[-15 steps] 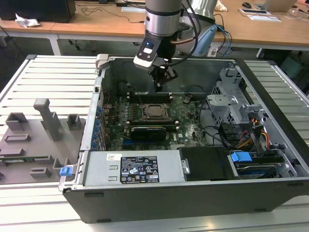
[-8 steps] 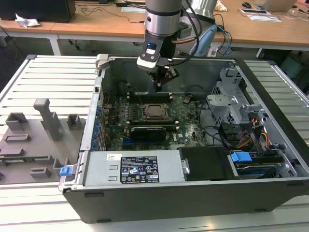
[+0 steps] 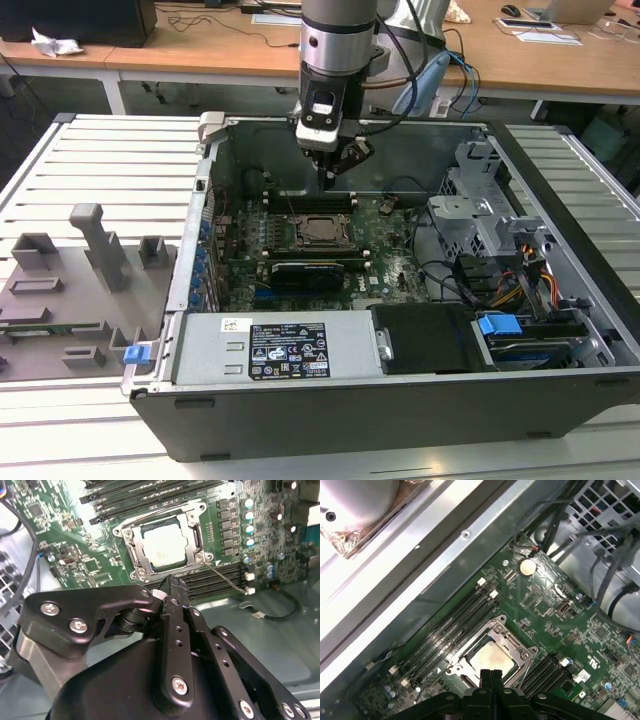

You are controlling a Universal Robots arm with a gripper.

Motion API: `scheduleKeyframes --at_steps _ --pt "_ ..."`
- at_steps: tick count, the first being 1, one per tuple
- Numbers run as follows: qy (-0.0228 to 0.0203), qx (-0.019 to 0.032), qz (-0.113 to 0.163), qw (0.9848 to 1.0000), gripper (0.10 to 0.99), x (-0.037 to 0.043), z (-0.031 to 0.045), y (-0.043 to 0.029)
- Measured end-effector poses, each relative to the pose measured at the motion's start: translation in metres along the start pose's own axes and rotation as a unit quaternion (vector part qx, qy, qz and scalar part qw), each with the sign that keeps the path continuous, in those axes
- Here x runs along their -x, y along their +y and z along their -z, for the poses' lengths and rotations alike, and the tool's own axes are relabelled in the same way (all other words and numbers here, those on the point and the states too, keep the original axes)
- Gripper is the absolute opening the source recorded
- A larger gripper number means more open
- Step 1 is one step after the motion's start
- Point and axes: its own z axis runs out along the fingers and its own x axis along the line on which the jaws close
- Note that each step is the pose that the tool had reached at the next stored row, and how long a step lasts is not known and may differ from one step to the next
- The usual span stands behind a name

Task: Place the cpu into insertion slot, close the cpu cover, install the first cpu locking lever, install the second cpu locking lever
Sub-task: 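Install the first cpu locking lever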

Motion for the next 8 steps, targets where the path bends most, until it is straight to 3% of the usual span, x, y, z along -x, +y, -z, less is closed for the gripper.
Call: scheduleKeyframes --at_steps 4,7,8 --pt "0.0019 -0.0004 0.042 0.9991 0.106 0.0000 -0.0002 -0.0001" --pt "0.0033 -0.0006 0.075 0.9972 0.106 0.0000 -0.0005 0.0000" --pt "0.0041 -0.0008 0.093 0.9957 0.106 0.0000 -0.0007 -0.0001"
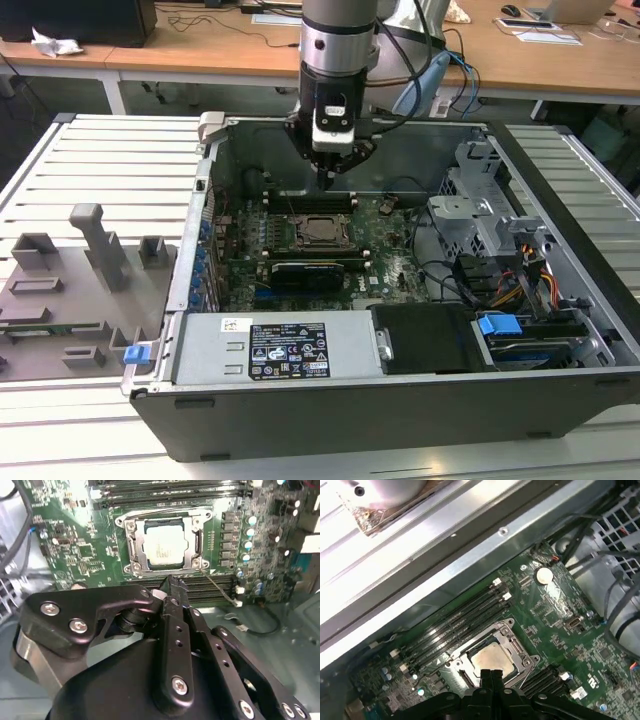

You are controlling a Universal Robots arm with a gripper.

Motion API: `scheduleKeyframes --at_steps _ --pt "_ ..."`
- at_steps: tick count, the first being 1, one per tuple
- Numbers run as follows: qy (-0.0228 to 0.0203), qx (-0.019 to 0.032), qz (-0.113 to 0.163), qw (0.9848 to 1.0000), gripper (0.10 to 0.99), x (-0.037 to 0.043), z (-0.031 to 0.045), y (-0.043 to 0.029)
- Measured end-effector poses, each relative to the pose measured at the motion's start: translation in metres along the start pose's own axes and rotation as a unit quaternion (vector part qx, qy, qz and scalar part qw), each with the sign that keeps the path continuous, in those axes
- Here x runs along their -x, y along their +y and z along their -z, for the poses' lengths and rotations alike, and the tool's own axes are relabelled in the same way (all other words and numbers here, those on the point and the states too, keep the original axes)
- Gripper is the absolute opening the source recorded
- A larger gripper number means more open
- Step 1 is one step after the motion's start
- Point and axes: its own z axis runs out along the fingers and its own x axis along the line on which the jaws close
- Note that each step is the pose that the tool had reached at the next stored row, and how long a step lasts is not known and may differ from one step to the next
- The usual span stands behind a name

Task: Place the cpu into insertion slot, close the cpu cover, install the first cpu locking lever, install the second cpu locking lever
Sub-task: 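Install the first cpu locking lever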

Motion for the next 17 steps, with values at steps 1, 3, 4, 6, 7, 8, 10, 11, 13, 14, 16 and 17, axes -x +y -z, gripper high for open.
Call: scheduleKeyframes --at_steps 1,3,4,6,7,8,10,11,13,14,16,17 --pt "0.0008 -0.0001 0.017 0.9998 0.106 0.0000 -0.0002 0.0000" --pt "0.0017 -0.0003 0.039 0.9992 0.106 0.0000 -0.0005 0.0000" --pt "0.0024 -0.0004 0.054 0.9985 0.106 0.0000 -0.0006 0.0000" --pt "0.0037 -0.0008 0.084 0.9964 0.106 0.0000 -0.0008 -0.0001" --pt "0.0041 -0.0009 0.093 0.9957 0.106 -0.0001 -0.0009 -0.0001" --pt "0.0045 -0.0009 0.102 0.9948 0.106 -0.0001 -0.0010 -0.0001" --pt "0.0055 -0.0010 0.125 0.9921 0.106 -0.0001 -0.0012 -0.0001" --pt "0.0060 -0.0011 0.138 0.9905 0.106 -0.0001 -0.0014 -0.0001" --pt "0.0070 -0.0013 0.160 0.9872 0.106 -0.0001 -0.0018 -0.0001" --pt "0.0074 -0.0014 0.169 0.9856 0.106 -0.0001 -0.0020 -0.0001" --pt "0.0090 -0.0016 0.203 0.9791 0.106 -0.0001 -0.0026 -0.0001" --pt "0.0097 -0.0018 0.221 0.9752 0.106 -0.0001 -0.0029 -0.0002"
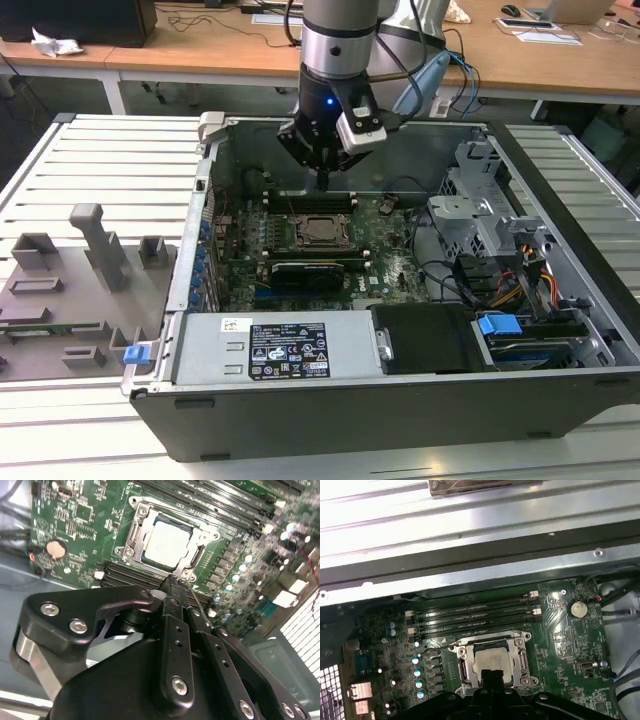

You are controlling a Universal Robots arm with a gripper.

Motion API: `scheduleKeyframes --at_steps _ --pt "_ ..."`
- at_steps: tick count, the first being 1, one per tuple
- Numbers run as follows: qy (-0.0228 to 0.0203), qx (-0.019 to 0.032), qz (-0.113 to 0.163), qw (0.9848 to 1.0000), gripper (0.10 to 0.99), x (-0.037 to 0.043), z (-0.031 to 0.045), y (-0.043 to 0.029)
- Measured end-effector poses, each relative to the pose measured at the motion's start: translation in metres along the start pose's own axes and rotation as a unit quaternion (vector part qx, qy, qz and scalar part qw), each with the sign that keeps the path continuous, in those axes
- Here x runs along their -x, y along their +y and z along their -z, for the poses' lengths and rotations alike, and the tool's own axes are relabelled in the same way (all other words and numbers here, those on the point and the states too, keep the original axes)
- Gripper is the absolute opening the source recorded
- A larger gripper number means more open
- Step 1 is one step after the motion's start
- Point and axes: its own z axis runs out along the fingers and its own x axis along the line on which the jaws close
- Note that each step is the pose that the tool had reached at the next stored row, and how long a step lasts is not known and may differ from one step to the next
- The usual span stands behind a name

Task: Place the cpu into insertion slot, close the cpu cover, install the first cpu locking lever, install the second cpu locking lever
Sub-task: 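Install the first cpu locking lever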

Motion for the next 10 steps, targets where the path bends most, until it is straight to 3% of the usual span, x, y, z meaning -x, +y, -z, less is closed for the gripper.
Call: scheduleKeyframes --at_steps 4,6,10 --pt "0.0019 -0.0003 0.042 0.9991 0.106 0.0000 -0.0010 0.0000" --pt "0.0031 -0.0005 0.069 0.9976 0.106 -0.0006 -0.0020 -0.0002" --pt "0.0028 -0.0004 0.074 0.9973 0.106 -0.0116 -0.0030 -0.0017"
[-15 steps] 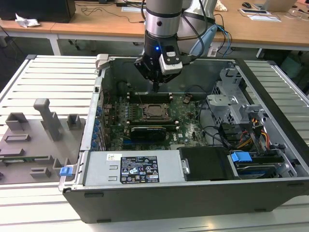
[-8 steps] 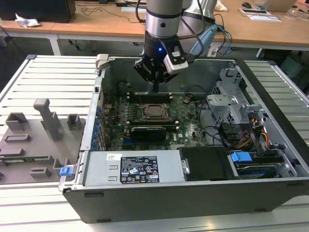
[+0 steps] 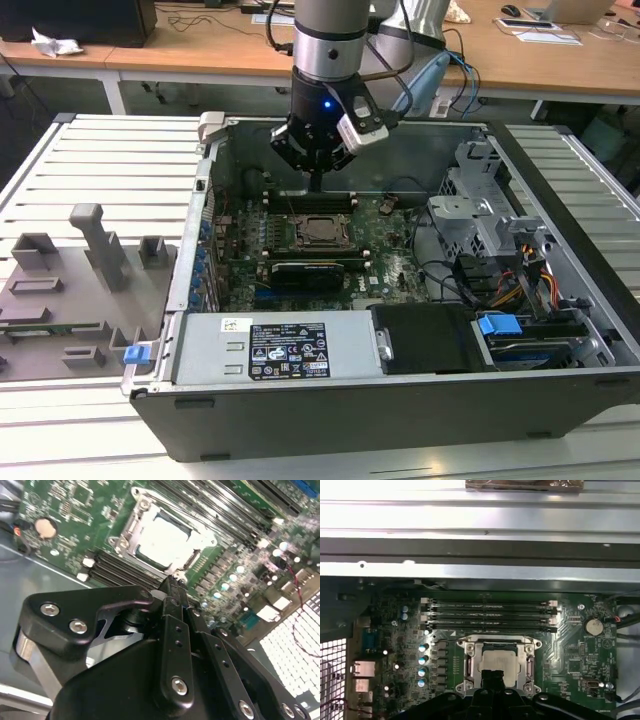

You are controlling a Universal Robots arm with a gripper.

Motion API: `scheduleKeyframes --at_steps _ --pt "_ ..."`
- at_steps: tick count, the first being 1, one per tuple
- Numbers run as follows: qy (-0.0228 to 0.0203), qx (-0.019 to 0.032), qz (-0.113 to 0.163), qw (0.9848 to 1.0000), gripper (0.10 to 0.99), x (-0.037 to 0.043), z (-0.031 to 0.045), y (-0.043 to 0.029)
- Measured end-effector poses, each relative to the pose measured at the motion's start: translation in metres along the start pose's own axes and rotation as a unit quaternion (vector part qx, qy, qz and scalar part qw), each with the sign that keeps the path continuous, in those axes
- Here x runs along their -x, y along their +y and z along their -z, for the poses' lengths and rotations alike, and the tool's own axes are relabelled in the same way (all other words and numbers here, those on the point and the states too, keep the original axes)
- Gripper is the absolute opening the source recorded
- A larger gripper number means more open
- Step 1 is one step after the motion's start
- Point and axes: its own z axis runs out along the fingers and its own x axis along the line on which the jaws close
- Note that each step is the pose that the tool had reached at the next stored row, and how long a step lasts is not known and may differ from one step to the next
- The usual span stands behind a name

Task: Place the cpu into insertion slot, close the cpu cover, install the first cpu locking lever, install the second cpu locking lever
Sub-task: 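Install the first cpu locking lever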

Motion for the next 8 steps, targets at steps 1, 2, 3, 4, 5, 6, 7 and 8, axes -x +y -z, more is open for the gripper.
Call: scheduleKeyframes --at_steps 1,2,3,4,5,6,7,8 --pt "-0.0009 0.0000 0.000 1.0000 0.106 -0.0040 -0.0001 0.0001" --pt "-0.0017 0.0000 0.000 1.0000 0.106 -0.0075 -0.0002 0.0001" --pt "-0.0026 0.0000 0.000 1.0000 0.106 -0.0107 -0.0003 0.0002" --pt "-0.0034 0.0000 0.000 1.0000 0.106 -0.0133 -0.0003 0.0002" --pt "-0.0042 -0.0001 0.000 1.0000 0.106 -0.0151 -0.0004 0.0002" --pt "-0.0048 0.0000 0.000 1.0000 0.106 -0.0161 -0.0005 0.0002" --pt "-0.0061 -0.0001 0.000 1.0000 0.106 -0.0177 -0.0005 0.0003" --pt "-0.0071 -0.0001 0.000 1.0000 0.106 -0.0188 -0.0005 0.0003"
